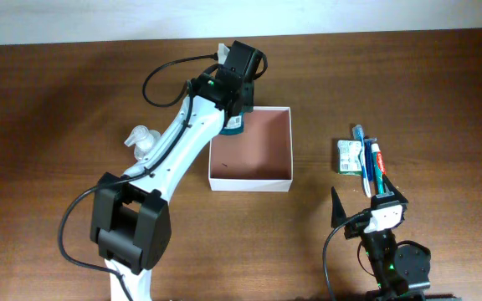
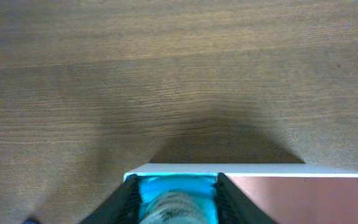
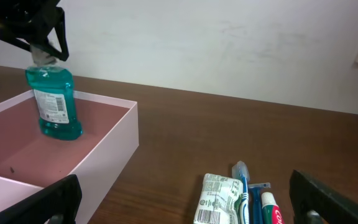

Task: Pack container
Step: 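Lower the Listerine bottle into the box's back-left corner, open left gripper, then withdraw left gripper and move it to the clear soap pump bottle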

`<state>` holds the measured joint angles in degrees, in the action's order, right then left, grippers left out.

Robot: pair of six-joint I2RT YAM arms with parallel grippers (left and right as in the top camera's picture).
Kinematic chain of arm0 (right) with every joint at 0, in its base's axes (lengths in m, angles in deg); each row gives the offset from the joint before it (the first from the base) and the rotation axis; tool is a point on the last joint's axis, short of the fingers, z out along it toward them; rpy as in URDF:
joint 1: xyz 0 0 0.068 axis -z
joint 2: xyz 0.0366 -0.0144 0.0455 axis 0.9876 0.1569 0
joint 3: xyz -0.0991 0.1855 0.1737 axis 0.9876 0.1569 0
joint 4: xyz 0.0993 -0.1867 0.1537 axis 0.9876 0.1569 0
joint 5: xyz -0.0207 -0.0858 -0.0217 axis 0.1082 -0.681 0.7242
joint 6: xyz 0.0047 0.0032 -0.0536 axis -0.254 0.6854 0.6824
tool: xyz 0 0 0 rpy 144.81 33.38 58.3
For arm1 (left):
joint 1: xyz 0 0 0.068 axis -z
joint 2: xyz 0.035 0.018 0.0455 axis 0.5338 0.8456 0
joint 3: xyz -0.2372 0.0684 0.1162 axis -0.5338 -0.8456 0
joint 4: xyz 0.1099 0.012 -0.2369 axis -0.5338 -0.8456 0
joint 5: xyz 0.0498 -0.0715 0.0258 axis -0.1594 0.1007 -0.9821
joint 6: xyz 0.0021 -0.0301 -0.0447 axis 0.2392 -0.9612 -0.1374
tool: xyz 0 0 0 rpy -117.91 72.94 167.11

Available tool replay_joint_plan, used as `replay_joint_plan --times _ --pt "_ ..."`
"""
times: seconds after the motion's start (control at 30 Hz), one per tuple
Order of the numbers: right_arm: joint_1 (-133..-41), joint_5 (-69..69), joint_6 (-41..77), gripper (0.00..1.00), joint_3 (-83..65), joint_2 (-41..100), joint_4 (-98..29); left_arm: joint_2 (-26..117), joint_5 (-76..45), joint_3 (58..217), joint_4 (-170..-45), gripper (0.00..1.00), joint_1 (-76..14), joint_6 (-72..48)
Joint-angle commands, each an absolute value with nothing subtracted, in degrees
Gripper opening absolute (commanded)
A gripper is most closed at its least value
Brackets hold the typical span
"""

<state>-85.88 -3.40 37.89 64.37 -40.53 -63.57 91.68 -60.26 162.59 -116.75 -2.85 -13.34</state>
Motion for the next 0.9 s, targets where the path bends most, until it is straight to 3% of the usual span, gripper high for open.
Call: replay_joint_plan --times 0.0,0.1,0.17,0.63,0.87 --pt "-85.4 -3.31 37.65 0.98 64.63 -40.95 -63.29 91.2 -61.7 164.43 -117.1 0.49 -2.79 -13.9" --pt "-85.4 -3.31 37.65 0.98 64.63 -40.95 -63.29 91.2 -61.7 164.43 -117.56 0.61 -2.79 -13.9" --pt "-85.4 -3.31 37.65 0.98 64.63 -40.95 -63.29 91.2 -61.7 164.43 -117.87 0.63 -2.79 -13.9" --pt "-85.4 -3.31 37.65 0.98 64.63 -40.95 -63.29 88.36 -62.16 167.6 -117.89 0.64 -3.01 -4.29" --pt "-85.4 -3.31 37.65 0.98 64.63 -40.95 -63.29 82.21 -63.67 167.62 -120.68 0.64 -7.55 -2.91"
